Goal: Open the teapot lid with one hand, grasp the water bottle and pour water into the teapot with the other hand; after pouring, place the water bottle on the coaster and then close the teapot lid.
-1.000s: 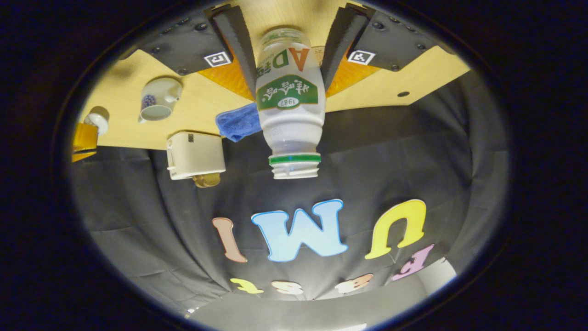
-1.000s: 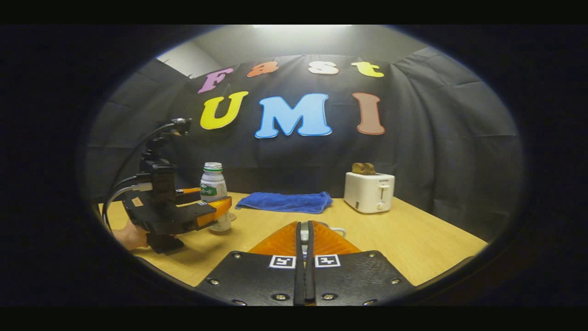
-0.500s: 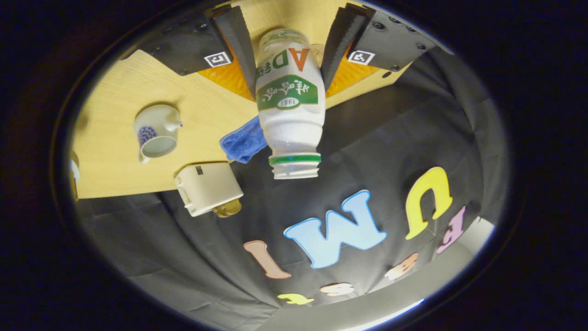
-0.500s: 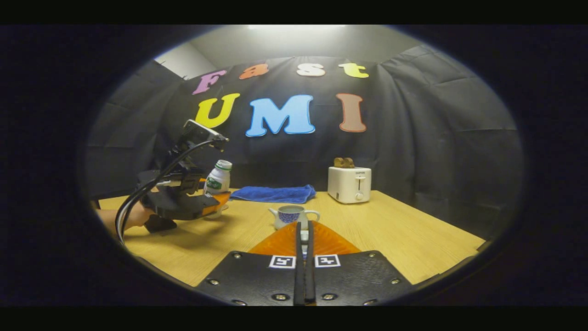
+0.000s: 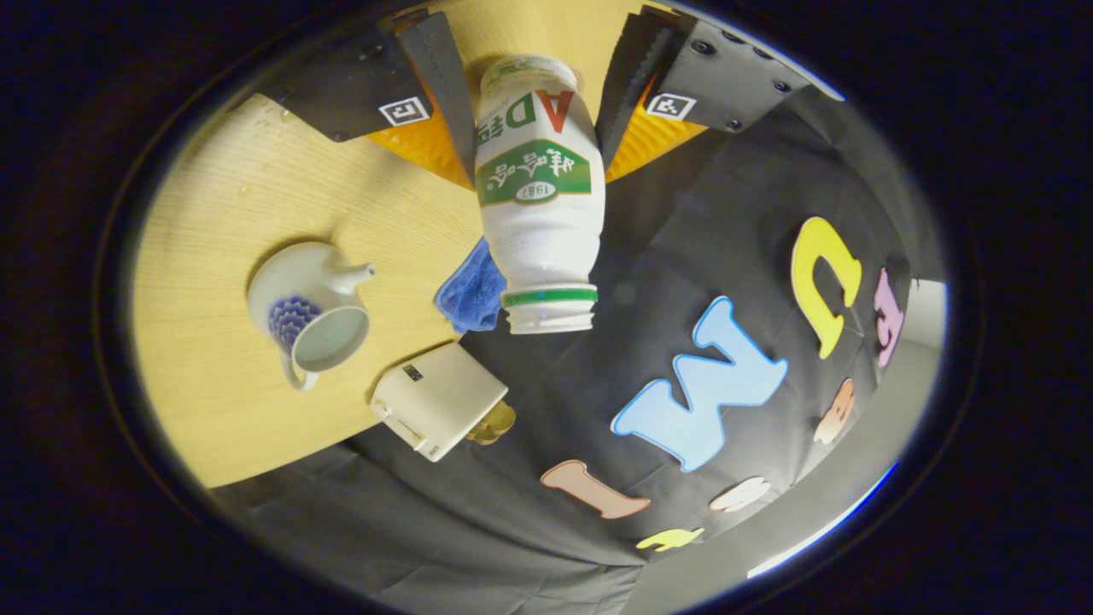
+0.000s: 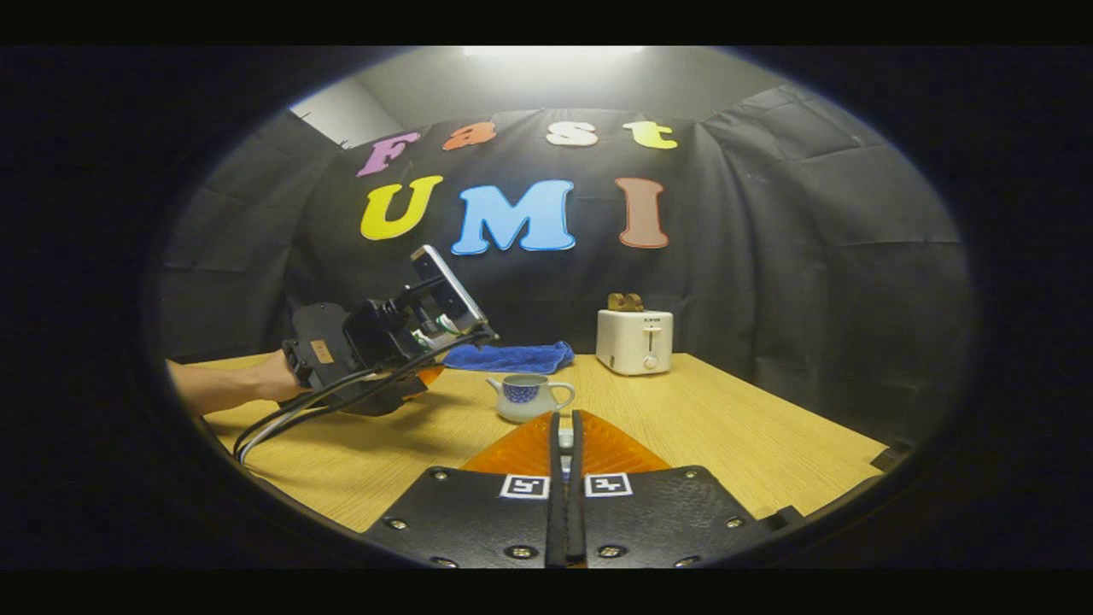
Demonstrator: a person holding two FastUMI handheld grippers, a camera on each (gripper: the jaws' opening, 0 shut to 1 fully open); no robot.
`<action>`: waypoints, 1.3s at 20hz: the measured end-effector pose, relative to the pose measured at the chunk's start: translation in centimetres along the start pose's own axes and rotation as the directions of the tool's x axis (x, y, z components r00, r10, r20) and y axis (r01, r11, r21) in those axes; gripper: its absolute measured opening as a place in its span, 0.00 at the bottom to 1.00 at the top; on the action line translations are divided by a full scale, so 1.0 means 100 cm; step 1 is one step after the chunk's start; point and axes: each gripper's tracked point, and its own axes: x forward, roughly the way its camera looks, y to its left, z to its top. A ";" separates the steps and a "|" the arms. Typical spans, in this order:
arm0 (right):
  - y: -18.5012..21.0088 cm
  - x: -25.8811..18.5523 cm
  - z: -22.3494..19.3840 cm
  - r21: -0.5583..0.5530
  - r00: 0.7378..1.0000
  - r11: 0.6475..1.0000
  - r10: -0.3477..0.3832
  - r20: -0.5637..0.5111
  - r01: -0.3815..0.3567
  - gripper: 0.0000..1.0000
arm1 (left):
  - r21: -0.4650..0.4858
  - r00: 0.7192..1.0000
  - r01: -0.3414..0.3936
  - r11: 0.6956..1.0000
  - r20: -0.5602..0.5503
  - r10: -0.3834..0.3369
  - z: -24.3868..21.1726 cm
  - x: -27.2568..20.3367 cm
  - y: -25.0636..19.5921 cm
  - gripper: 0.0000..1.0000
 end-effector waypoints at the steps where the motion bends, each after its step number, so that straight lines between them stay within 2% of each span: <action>1: 0.000 -0.001 0.000 0.001 1.000 1.000 0.002 0.001 -0.002 0.00 | 0.024 1.000 0.002 1.000 -0.002 -0.002 0.002 0.000 0.000 0.84; 2: 0.000 -0.002 0.002 -0.001 1.000 1.000 0.001 0.003 -0.001 0.00 | 0.043 1.000 0.003 0.999 -0.006 -0.003 0.003 0.001 -0.002 0.77; 3: -0.001 -0.002 0.002 -0.004 1.000 1.000 -0.001 0.005 0.001 0.00 | 0.059 1.000 0.005 0.998 -0.009 -0.005 0.004 0.002 -0.004 0.77; 4: -0.002 -0.003 0.004 -0.003 1.000 1.000 -0.004 0.008 0.004 0.01 | 0.077 1.000 0.006 0.997 -0.013 -0.005 0.004 0.006 -0.007 0.71; 13: -0.012 -0.004 0.009 0.000 0.999 1.000 -0.030 0.016 0.030 0.01 | 0.266 1.000 0.026 0.964 -0.014 -0.024 0.019 0.010 -0.023 0.84; 16: -0.015 -0.004 0.008 0.008 0.999 0.999 -0.037 0.007 0.037 0.00 | 0.323 0.999 0.035 0.946 -0.016 -0.031 0.025 0.015 -0.027 0.84; 20: -0.021 -0.003 0.008 0.012 0.999 0.999 -0.049 0.008 0.049 0.01 | 0.432 1.000 0.016 0.902 -0.008 -0.013 0.030 0.013 -0.032 0.84; 23: -0.020 -0.002 0.007 0.014 0.999 0.999 -0.048 0.005 0.048 0.00 | 0.464 0.999 0.037 0.885 -0.020 -0.032 0.032 0.015 -0.037 0.84; 26: -0.021 -0.003 0.008 0.010 0.999 0.999 -0.050 0.006 0.050 0.00 | 0.504 1.000 0.027 0.863 -0.011 -0.025 0.036 0.015 -0.037 0.84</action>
